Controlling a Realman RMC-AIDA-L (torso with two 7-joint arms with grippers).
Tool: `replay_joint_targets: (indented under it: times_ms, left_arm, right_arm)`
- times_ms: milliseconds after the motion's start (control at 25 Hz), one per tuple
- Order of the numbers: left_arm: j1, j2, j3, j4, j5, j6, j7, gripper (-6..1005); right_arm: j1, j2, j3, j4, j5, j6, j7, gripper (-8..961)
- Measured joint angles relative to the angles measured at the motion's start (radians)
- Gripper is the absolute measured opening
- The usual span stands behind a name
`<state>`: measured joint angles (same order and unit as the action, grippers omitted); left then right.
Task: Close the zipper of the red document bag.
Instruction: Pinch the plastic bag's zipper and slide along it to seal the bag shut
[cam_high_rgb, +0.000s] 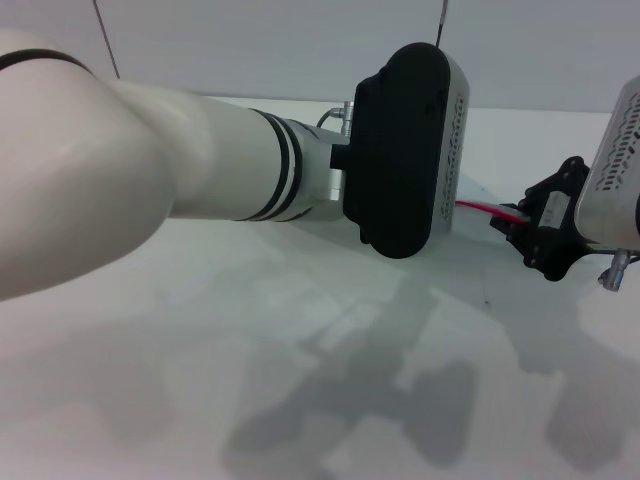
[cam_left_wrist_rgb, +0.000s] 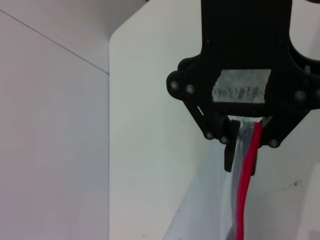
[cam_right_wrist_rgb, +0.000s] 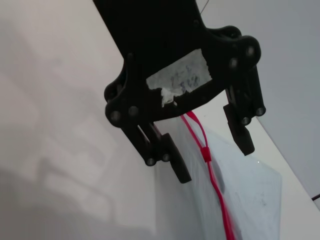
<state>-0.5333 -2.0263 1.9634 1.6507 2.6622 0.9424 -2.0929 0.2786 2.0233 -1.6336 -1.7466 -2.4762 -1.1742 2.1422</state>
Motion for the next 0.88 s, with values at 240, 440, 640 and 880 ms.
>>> replay_joint_targets:
  times_ms: [240,440,640,880]
  left_arm:
    - [0.001,0.0,0.0,0.0,0.002,-0.001,-0.001,553]
    - [0.005,0.0,-0.004,-0.002,0.002,-0.001,-0.001,504]
    - [0.006,0.0,-0.01,-0.007,0.002,-0.005,-0.001,450]
    - [0.007,0.0,-0.012,-0.016,0.002,-0.02,0.004,438]
  right_arm:
    - [-0.001,0.001,0.0,0.0,0.0,-0.001,-0.001,62]
    - [-0.001,0.002,0.0,-0.001,0.0,-0.001,-0.001,63]
    - [-0.002,0.003,0.0,-0.003,0.0,-0.001,-0.001,64]
    - [-0.004,0.003,-0.001,-0.008,0.0,-0.001,-0.001,65]
